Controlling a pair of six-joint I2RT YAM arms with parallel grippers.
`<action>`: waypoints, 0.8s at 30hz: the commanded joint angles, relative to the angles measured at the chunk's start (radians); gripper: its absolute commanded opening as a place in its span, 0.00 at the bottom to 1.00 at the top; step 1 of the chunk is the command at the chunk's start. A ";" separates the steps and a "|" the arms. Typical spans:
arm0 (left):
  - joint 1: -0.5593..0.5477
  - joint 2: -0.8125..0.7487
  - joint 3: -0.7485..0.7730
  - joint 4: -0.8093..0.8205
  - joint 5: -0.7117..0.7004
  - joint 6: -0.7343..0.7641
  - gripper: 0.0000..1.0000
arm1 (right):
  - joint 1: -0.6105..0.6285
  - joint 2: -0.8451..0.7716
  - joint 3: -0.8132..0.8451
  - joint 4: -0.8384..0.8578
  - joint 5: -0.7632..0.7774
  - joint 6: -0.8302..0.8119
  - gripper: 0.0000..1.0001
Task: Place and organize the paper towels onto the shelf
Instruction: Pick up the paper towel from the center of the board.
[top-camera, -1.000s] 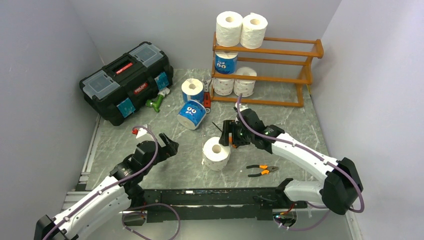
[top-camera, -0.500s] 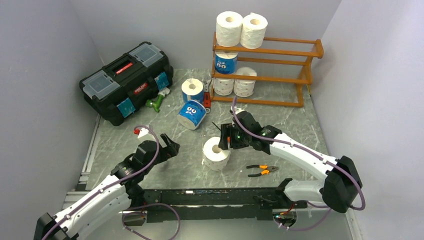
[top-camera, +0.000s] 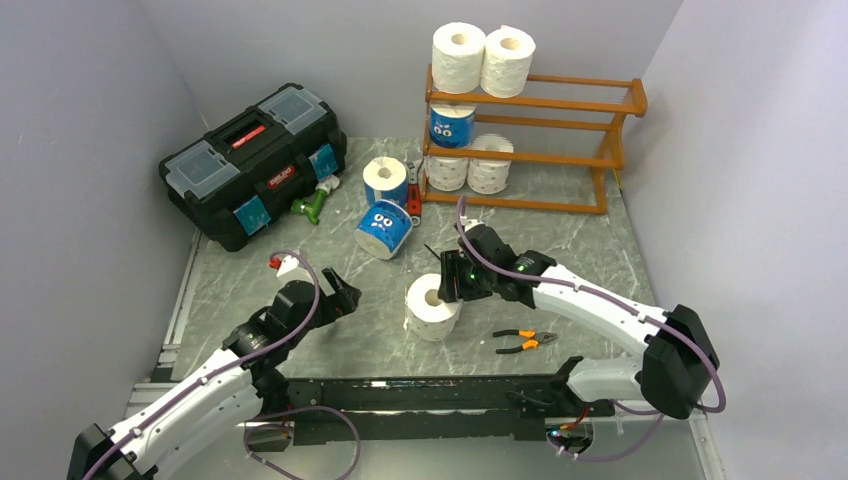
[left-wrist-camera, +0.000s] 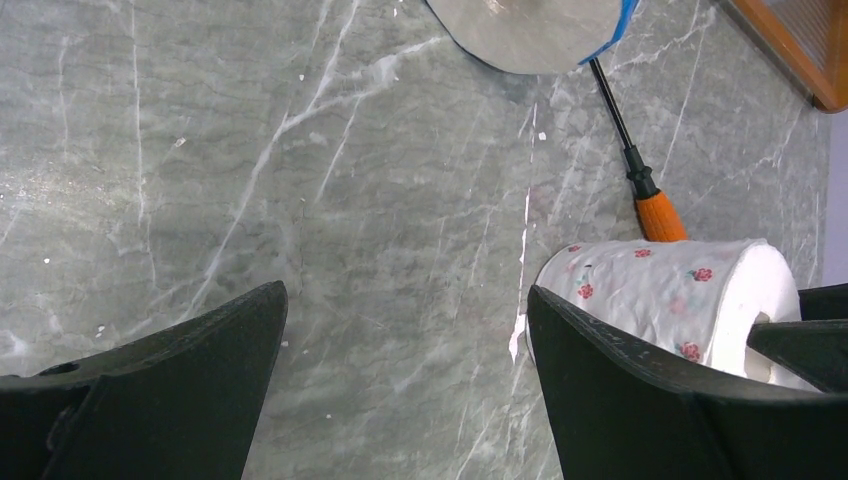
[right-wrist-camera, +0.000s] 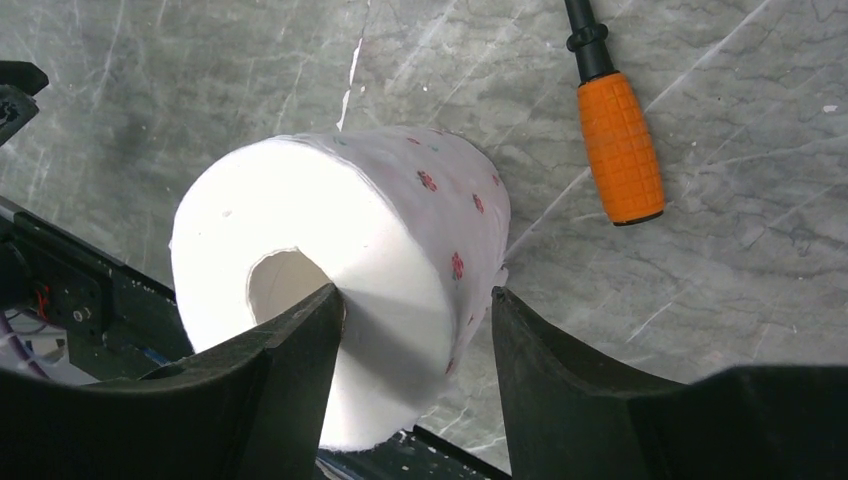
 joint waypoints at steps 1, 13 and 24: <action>0.003 -0.004 0.004 0.029 0.014 -0.017 0.96 | 0.008 0.004 0.047 -0.029 0.033 -0.008 0.55; 0.004 -0.023 0.002 0.022 0.016 -0.015 0.95 | 0.008 -0.040 0.155 -0.143 0.135 0.024 0.32; 0.004 -0.062 -0.002 0.031 0.026 -0.002 0.96 | -0.415 -0.120 0.163 -0.038 0.026 0.183 0.23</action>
